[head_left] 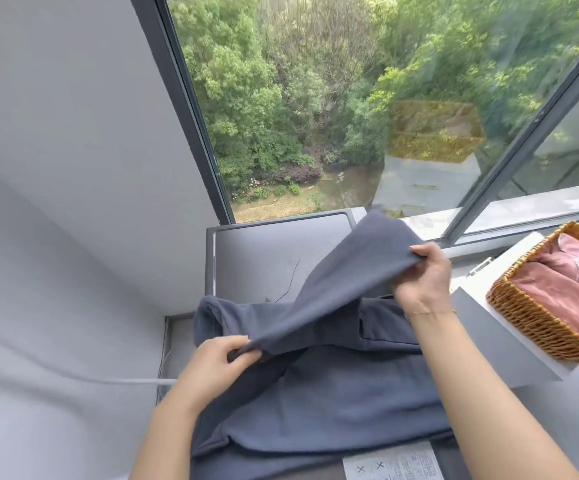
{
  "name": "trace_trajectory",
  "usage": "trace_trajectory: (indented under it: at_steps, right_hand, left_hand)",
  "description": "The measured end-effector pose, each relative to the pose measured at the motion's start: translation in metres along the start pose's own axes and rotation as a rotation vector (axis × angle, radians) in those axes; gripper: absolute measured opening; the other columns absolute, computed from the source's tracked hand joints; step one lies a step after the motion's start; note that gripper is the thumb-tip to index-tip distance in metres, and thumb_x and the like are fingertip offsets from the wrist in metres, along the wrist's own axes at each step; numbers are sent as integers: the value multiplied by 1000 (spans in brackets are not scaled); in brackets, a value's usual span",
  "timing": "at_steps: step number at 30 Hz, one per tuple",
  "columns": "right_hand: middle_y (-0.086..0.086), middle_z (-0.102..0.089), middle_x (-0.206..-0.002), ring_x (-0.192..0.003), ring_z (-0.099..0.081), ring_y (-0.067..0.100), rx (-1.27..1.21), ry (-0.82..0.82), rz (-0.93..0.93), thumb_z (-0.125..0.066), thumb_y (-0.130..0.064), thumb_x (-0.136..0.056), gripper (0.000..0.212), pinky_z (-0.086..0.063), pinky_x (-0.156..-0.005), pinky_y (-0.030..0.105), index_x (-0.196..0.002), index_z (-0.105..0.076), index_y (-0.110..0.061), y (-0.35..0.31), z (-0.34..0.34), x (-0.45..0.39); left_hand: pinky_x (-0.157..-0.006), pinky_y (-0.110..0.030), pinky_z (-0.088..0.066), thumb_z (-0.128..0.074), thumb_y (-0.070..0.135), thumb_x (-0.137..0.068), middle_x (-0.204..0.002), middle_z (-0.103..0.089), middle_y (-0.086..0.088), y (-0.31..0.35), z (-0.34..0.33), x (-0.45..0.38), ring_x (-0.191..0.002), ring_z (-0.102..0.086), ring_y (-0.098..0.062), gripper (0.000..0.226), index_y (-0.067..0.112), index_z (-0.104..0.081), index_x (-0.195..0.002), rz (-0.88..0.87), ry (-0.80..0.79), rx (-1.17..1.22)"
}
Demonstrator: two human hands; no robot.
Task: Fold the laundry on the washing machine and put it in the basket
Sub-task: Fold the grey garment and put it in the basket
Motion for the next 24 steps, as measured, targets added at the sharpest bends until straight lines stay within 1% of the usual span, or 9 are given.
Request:
trace_trajectory:
  at_steps: [2, 5, 8, 10, 13, 15, 16, 20, 24]
  right_hand:
    - [1, -66, -92, -90, -62, 20, -63, -71, 12, -58, -9, -61, 32, -45, -88, 27, -92, -61, -16, -17, 11, 34]
    - [0, -63, -117, -110, -61, 20, -177, -106, -10, -73, -12, -50, 70, -42, -99, 31, -118, -60, -22, -16, 44, 75]
    - [2, -70, -108, -100, -68, 20, -258, 23, -127, -78, -16, -50, 46, -55, -83, 34, -95, -74, -15, 14, 88, 105]
    - [3, -74, -96, -88, -71, 21, -297, 122, -204, -73, -21, -64, 16, -56, -79, 35, -77, -76, -13, 32, 104, 124]
    - [3, -74, -89, -82, -72, 21, -394, 138, -190, -62, -31, -83, 30, -46, -94, 34, -62, -74, -13, 34, 109, 137]
    - [3, -72, -100, -93, -70, 21, -386, 120, -177, -71, -27, -68, 13, -45, -99, 36, -70, -75, -15, 28, 106, 139]
    - [5, -71, -107, -99, -68, 23, -377, 98, -146, -74, -26, -63, 22, -46, -98, 38, -82, -76, -15, 21, 102, 140]
    - [8, -68, -117, -106, -65, 25, -182, 176, -53, -65, -36, -80, 44, -43, -101, 37, -118, -63, -13, 2, 91, 152]
    - [0, -70, -105, -97, -65, 12, 252, 460, 354, -59, -41, -91, 26, -49, -87, 27, -105, -64, -20, -48, 97, 178]
  left_hand:
    - [-89, -27, -47, -64, 34, -88, -89, -68, 23, -9, -4, 5, -91, -60, 2, 7, 33, -70, -84, 77, -66, -17]
    - [-98, -25, -34, -66, 26, -85, -97, -64, 29, -12, -8, 8, -103, -55, 5, 19, 43, -60, -78, 133, -96, -170]
    - [-95, -26, -21, -65, 29, -78, -116, -51, 21, -5, -16, 6, -119, -43, -4, 21, 43, -53, -86, 167, -159, -495]
    - [-107, -35, -16, -66, 34, -72, -132, -38, 15, 4, -24, 3, -132, -29, -11, 51, 45, -45, -118, 120, -158, -621]
    - [-117, -48, 6, -72, 41, -68, -158, 0, 10, 35, -65, 4, -147, 5, -12, 102, 44, -9, -148, -84, -246, -567]
    - [-117, -47, 12, -73, 46, -70, -158, 17, 11, 49, -98, 14, -146, 16, -8, 108, 48, 1, -148, -165, -346, -513]
    - [-117, -45, 11, -71, 47, -72, -158, 19, 9, 51, -110, 17, -146, 16, -8, 105, 50, 1, -147, -177, -361, -486]
    - [-120, -42, -2, -56, 22, -91, -160, -2, 8, 56, -110, 16, -148, -4, -12, 64, 62, -29, -134, -249, -187, -330]
    - [-116, -27, -24, -60, 7, -91, -136, -42, 30, 47, -84, 14, -138, -30, 0, 69, 76, -53, -91, -237, -226, 12]
Point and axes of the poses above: each hand's wrist, its own x-axis away from the middle knuckle, its own z-axis out of the back of the hand, y = z × x, the point moved 10 cm from there along -x, towards the middle knuckle
